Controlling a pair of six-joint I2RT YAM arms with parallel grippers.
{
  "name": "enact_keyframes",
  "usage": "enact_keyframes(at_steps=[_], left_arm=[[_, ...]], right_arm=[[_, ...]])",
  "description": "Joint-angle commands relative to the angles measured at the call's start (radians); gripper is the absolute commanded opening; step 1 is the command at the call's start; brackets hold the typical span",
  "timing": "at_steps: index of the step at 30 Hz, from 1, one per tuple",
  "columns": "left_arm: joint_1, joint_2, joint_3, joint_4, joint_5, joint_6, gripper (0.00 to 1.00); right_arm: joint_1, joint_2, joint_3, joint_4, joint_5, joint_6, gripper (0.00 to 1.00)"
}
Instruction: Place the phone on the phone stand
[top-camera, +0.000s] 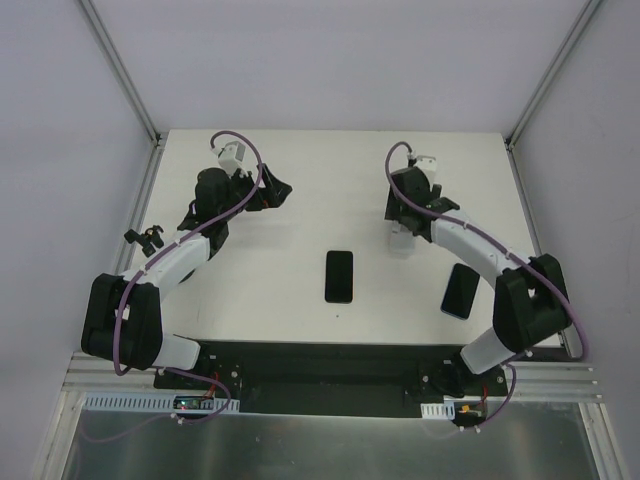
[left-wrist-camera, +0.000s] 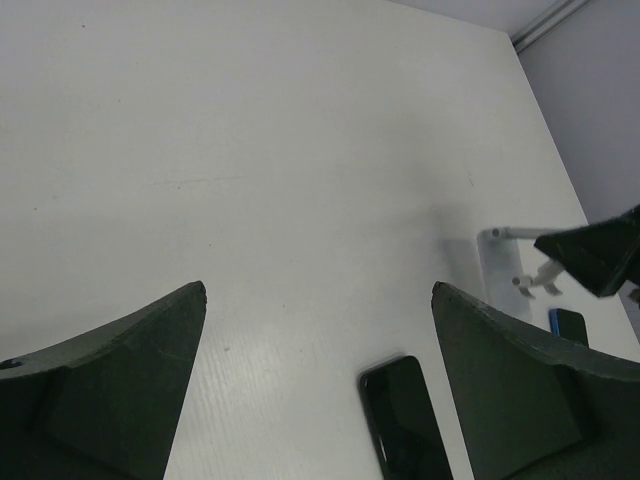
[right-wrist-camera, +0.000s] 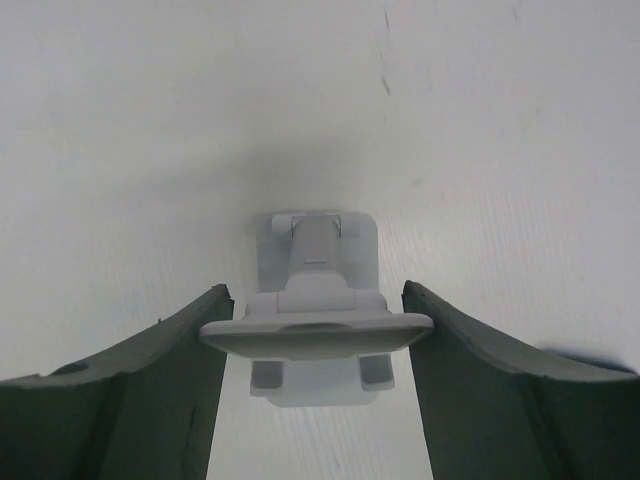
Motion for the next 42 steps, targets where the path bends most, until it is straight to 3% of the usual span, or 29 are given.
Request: enact_keyframes(at_steps=[1, 2, 5, 12, 22, 26, 27, 28, 33, 34, 35, 38, 42], left_arm=[[-0.011, -0.027, -0.009, 0.061, 0.016, 0.02, 0.93], [-0.011, -0.025, -0.009, 0.063, 0.021, 0.019, 0.93], [-0.013, -0.008, -0.007, 0.078, 0.032, 0.007, 0.93], [-0.036, 0.016, 0.02, 0.08, 0.042, 0.008, 0.93], [-0.075, 0.041, 0.049, 0.072, 0.024, 0.02, 0.92], [-0.095, 0.045, 0.059, 0.064, 0.013, 0.034, 0.92], [-0.095, 0.049, 0.062, 0.063, 0.013, 0.034, 0.92], [-0.097, 0.053, 0.065, 0.061, 0.012, 0.033, 0.92], [-0.099, 0.055, 0.066, 0.06, 0.013, 0.033, 0.92], [-0.099, 0.055, 0.065, 0.06, 0.012, 0.034, 0.92], [-0.099, 0.053, 0.063, 0.06, 0.01, 0.034, 0.92], [-0.099, 0.05, 0.063, 0.055, 0.007, 0.037, 0.92], [-0.099, 0.038, 0.054, 0.054, -0.002, 0.046, 0.92]], right_arm=[[-0.141, 0.132, 0.192, 0.192, -0.151, -0.172, 0.0], [-0.163, 0.167, 0.265, 0.231, -0.241, -0.184, 0.01], [-0.246, 0.322, 0.465, 0.217, -0.326, -0.243, 0.01], [-0.323, 0.655, 0.861, 0.174, -0.374, -0.444, 0.0], [-0.412, 0.927, 1.257, 0.041, -0.466, -0.434, 0.0], [-0.418, 0.973, 1.276, 0.05, -0.498, -0.43, 0.02], [-0.416, 0.976, 1.281, 0.053, -0.501, -0.433, 0.06], [-0.413, 0.981, 1.282, 0.056, -0.505, -0.442, 0.22], [-0.412, 0.999, 1.314, 0.039, -0.467, -0.447, 0.59], [-0.41, 1.002, 1.334, -0.005, -0.45, -0.448, 0.93], [-0.409, 0.996, 1.351, -0.031, -0.452, -0.439, 0.97], [-0.409, 0.911, 1.339, -0.105, -0.441, -0.405, 0.96], [-0.401, 0.672, 1.116, -0.157, -0.378, -0.329, 0.96]])
